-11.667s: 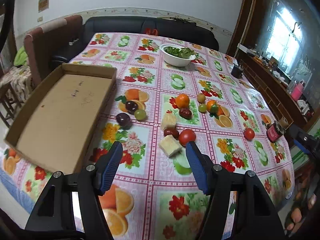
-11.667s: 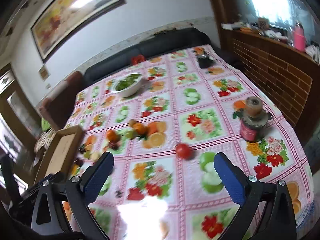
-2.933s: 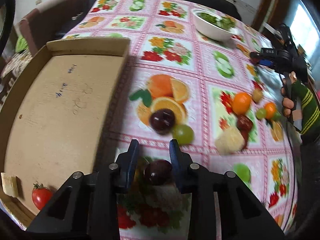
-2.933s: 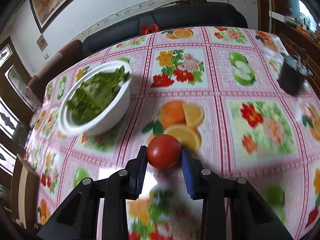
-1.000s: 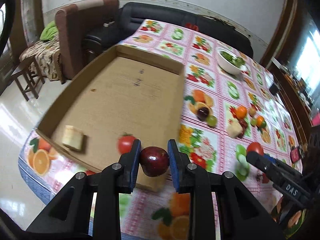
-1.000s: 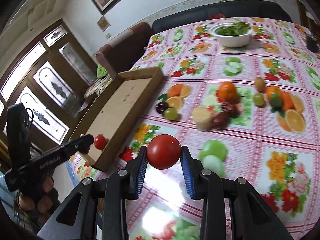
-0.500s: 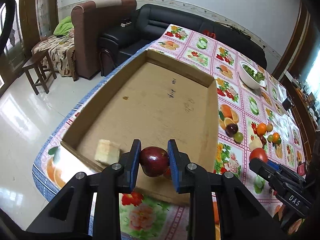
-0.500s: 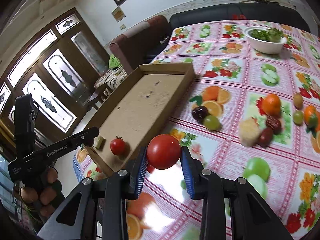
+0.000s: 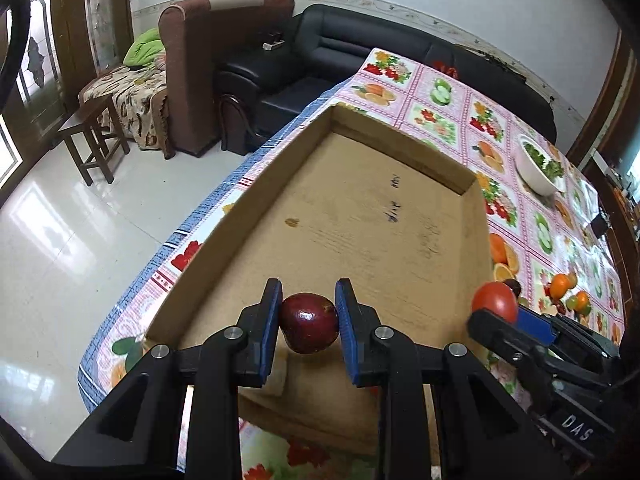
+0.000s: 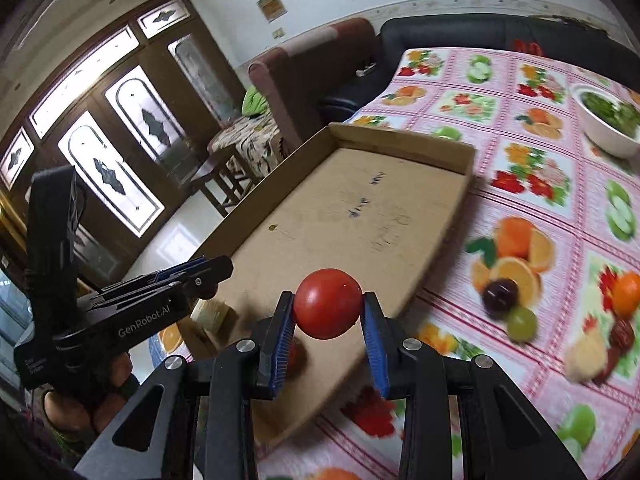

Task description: Organize fruits

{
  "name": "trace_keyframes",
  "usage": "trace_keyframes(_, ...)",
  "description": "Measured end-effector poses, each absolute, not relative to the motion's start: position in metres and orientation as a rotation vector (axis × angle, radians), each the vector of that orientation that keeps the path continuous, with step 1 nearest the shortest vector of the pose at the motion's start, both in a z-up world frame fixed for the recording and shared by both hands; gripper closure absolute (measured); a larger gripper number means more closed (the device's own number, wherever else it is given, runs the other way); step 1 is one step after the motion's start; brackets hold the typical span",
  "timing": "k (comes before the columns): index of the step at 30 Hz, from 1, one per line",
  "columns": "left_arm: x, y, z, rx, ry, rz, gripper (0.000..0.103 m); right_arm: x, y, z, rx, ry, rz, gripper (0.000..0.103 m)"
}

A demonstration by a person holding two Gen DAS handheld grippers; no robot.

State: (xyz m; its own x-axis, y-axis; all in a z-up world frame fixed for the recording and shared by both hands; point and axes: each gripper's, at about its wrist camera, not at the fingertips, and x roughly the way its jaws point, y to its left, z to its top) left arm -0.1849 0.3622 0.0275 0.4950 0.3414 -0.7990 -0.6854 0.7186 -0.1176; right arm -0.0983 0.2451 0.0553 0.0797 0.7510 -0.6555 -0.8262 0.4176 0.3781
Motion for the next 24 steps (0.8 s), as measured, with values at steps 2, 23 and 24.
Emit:
trace_keyframes(2,-0.183,0.366,0.024,-0.457,0.852,0.655,0.078,-0.100,0.260,0.052,-0.127,0.913,1.186,0.070)
trace_keyframes(23,-0.186,0.360,0.021,-0.493,0.873,0.655,0.065,-0.106,0.273,0.046,-0.201,0.924,1.180,0.056)
trace_keyframes(24,-0.186,0.356,0.025,-0.490,0.865,0.648,0.065,-0.105,0.266,0.049,-0.186,0.920,1.178,0.056)
